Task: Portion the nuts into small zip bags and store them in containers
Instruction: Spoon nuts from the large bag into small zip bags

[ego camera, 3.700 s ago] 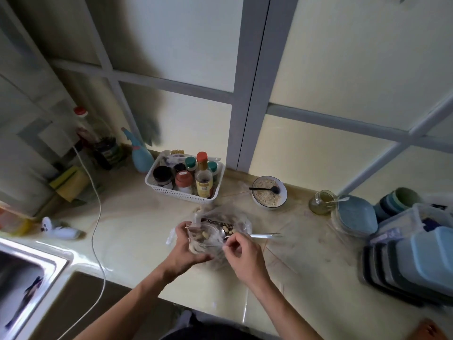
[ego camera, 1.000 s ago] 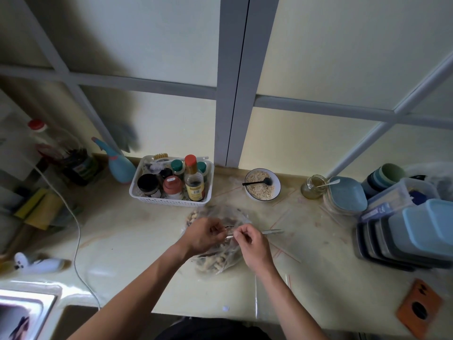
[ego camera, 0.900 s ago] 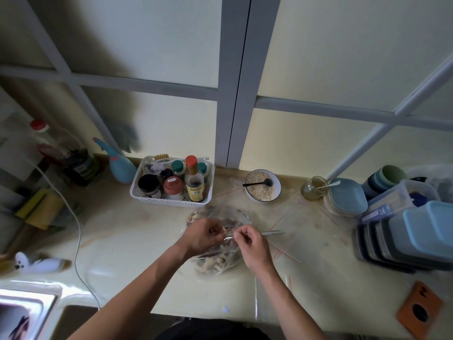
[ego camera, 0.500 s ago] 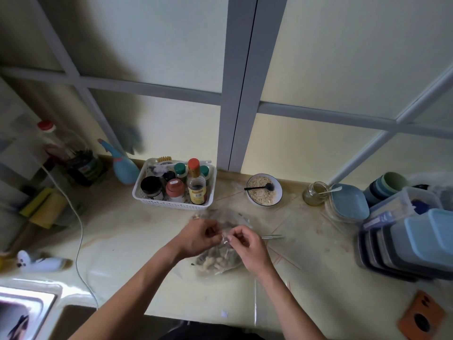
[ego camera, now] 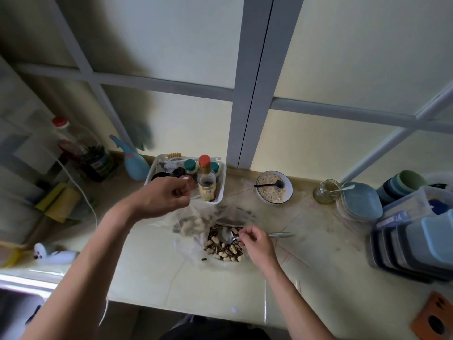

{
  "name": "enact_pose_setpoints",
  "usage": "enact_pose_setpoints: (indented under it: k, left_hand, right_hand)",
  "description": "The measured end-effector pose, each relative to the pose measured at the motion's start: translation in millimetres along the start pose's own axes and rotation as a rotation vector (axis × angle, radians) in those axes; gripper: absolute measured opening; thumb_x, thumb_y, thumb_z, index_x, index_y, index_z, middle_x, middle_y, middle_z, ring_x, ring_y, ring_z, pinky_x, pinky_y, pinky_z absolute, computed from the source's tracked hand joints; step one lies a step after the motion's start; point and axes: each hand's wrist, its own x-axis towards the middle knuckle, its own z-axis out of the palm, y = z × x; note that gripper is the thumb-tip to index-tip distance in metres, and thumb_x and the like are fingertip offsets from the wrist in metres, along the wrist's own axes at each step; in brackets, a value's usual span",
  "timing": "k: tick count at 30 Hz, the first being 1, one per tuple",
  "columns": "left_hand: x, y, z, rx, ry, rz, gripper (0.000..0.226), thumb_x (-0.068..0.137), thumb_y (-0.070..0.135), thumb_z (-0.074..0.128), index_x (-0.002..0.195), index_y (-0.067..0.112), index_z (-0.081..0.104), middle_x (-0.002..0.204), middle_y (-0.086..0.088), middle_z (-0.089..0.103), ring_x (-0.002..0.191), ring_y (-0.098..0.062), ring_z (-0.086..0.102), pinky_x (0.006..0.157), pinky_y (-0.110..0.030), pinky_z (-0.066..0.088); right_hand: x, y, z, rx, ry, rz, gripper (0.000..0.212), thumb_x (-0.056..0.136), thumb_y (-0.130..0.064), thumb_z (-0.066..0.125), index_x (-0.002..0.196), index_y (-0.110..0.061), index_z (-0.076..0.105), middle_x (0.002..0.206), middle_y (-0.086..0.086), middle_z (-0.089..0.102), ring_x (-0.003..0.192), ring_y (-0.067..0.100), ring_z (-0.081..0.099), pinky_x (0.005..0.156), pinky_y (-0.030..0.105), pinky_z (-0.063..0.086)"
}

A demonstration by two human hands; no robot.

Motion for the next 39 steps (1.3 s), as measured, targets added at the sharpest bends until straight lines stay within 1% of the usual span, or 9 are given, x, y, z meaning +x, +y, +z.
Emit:
enact_pose_setpoints:
  k: [4, 7, 13, 18, 22, 28, 32, 35, 39]
  left_hand:
    - [-9.6, -7.6, -15.1, -0.016, 0.17, 0.026, 0.029, 0.087, 0.039, 0.048, 0.081, 0.011, 0.054, 0.079, -0.008, 0.059, 0.073, -0.03, 0.056, 0.063, -0.036, 0.045]
    - [-8.3, -13.9, -29.2, 0.023, 0.306, 0.104, 0.045, 0.085, 0.052, 0.038, 0.079, 0.01, 0.053, 0.074, -0.006, 0.055, 0.068, -0.025, 0.051, 0.06, -0.035, 0.038]
    - [16.2, -61.4, -36.2, 0.12, 0.169, 0.052, 0.055, 0.076, 0.056, 0.028, 0.074, 0.007, 0.053, 0.073, -0.01, 0.057, 0.069, -0.027, 0.053, 0.066, -0.041, 0.044]
    - [40.9, -105.9, -5.6, 0.278, -0.04, -0.035, 0.033, 0.079, 0.05, 0.046, 0.076, 0.018, 0.052, 0.079, -0.002, 0.057, 0.071, -0.022, 0.054, 0.066, -0.041, 0.048]
    - [50.3, -126.7, 24.9, 0.36, 0.095, -0.116, 0.012, 0.095, 0.025, 0.057, 0.084, 0.021, 0.054, 0.089, 0.0, 0.06, 0.075, -0.017, 0.055, 0.07, -0.038, 0.049]
    - [60.6, -142.3, 33.4, 0.269, 0.334, -0.014, 0.016, 0.092, 0.022, 0.053, 0.079, 0.016, 0.048, 0.075, -0.003, 0.053, 0.063, -0.022, 0.046, 0.054, -0.036, 0.039]
    - [59.6, -134.2, 28.5, 0.224, 0.276, 0.135, 0.027, 0.082, 0.038, 0.035, 0.066, 0.018, 0.044, 0.064, 0.003, 0.046, 0.058, -0.017, 0.043, 0.05, -0.031, 0.032]
    - [63.9, -139.4, 30.3, 0.201, 0.176, 0.098, 0.032, 0.078, 0.044, 0.033, 0.063, 0.019, 0.046, 0.062, 0.002, 0.05, 0.059, -0.019, 0.048, 0.053, -0.036, 0.041]
    - [66.4, -135.5, 32.6, 0.175, 0.182, 0.103, 0.027, 0.077, 0.038, 0.036, 0.061, 0.018, 0.045, 0.058, 0.001, 0.048, 0.056, -0.017, 0.045, 0.052, -0.033, 0.035]
  right_hand:
    - [0.3, 13.8, 10.4, -0.034, 0.016, 0.067, 0.012, 0.094, -0.014, 0.063, 0.085, -0.019, 0.069, 0.071, 0.002, 0.072, 0.065, 0.008, 0.066, 0.071, 0.035, 0.053]
    - [1.5, 21.7, 17.3, -0.072, 0.016, 0.126, 0.015, 0.095, -0.015, 0.062, 0.082, -0.017, 0.07, 0.071, 0.0, 0.073, 0.067, 0.011, 0.068, 0.073, 0.038, 0.056]
    - [5.8, 37.7, 28.8, -0.097, 0.011, 0.189, 0.026, 0.092, -0.014, 0.062, 0.069, -0.024, 0.066, 0.074, 0.0, 0.075, 0.065, 0.013, 0.068, 0.081, 0.045, 0.059]
    - [3.8, 36.3, 35.3, -0.057, 0.066, 0.225, 0.019, 0.094, -0.01, 0.061, 0.077, -0.016, 0.065, 0.082, -0.003, 0.075, 0.064, 0.01, 0.069, 0.083, 0.044, 0.06]
    - [3.5, 40.4, 43.1, -0.033, 0.131, 0.225, 0.021, 0.093, -0.009, 0.062, 0.075, -0.018, 0.065, 0.078, 0.0, 0.075, 0.064, 0.013, 0.068, 0.081, 0.047, 0.06]
    - [-2.7, 36.5, 54.5, 0.03, 0.26, 0.205, 0.018, 0.094, -0.009, 0.061, 0.078, -0.015, 0.068, 0.073, 0.006, 0.073, 0.059, 0.01, 0.066, 0.077, 0.047, 0.059]
    - [-5.5, 32.2, 54.9, 0.052, 0.316, 0.208, 0.019, 0.095, -0.007, 0.06, 0.08, -0.014, 0.068, 0.073, 0.002, 0.074, 0.059, 0.013, 0.067, 0.074, 0.043, 0.06]
    - [-5.5, 29.1, 53.2, 0.061, 0.309, 0.213, 0.019, 0.095, -0.006, 0.059, 0.08, -0.013, 0.068, 0.075, 0.008, 0.074, 0.063, 0.018, 0.067, 0.075, 0.042, 0.059]
    - [-8.8, 23.4, 48.6, 0.071, 0.31, 0.2, 0.015, 0.096, -0.008, 0.059, 0.085, -0.01, 0.069, 0.078, 0.007, 0.074, 0.069, 0.024, 0.07, 0.073, 0.038, 0.058]
